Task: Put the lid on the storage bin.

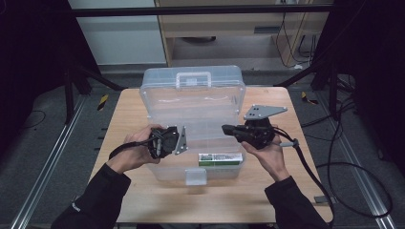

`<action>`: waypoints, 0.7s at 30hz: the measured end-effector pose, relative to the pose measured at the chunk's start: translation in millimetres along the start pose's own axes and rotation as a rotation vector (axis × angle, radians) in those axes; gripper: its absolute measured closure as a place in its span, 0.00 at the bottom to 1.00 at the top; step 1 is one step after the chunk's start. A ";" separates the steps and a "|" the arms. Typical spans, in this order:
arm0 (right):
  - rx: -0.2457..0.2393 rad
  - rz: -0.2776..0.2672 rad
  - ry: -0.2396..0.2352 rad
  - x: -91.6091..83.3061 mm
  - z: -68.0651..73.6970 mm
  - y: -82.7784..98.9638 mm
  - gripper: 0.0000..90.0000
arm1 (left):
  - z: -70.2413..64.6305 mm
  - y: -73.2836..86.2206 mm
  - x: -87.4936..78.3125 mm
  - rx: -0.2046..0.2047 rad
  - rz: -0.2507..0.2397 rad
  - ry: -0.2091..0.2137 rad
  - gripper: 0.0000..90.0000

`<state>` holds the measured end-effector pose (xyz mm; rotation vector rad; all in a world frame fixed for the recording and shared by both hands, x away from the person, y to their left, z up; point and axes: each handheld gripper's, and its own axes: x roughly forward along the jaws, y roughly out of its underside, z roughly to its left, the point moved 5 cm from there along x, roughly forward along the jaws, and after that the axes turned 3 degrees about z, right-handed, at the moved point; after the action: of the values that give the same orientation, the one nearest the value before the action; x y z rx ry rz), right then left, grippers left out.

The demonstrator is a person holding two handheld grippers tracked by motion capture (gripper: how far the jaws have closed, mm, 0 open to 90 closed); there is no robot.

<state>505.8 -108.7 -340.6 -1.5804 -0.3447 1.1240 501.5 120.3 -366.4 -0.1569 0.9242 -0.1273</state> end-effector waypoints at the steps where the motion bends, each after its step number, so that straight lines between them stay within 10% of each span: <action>1: 0.014 -0.009 0.008 -0.9 -2.6 -1.1 1.00 | -0.3 0.3 0.0 -0.002 -0.001 0.002 0.88; 21: 0.118 -0.015 0.211 -0.6 -53.3 1.3 1.00 | -4.9 0.6 -0.1 0.007 0.001 0.019 0.88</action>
<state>547.5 -141.6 -344.9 -1.5714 -0.1475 0.9386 497.5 120.5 -369.4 -0.1490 0.9424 -0.1314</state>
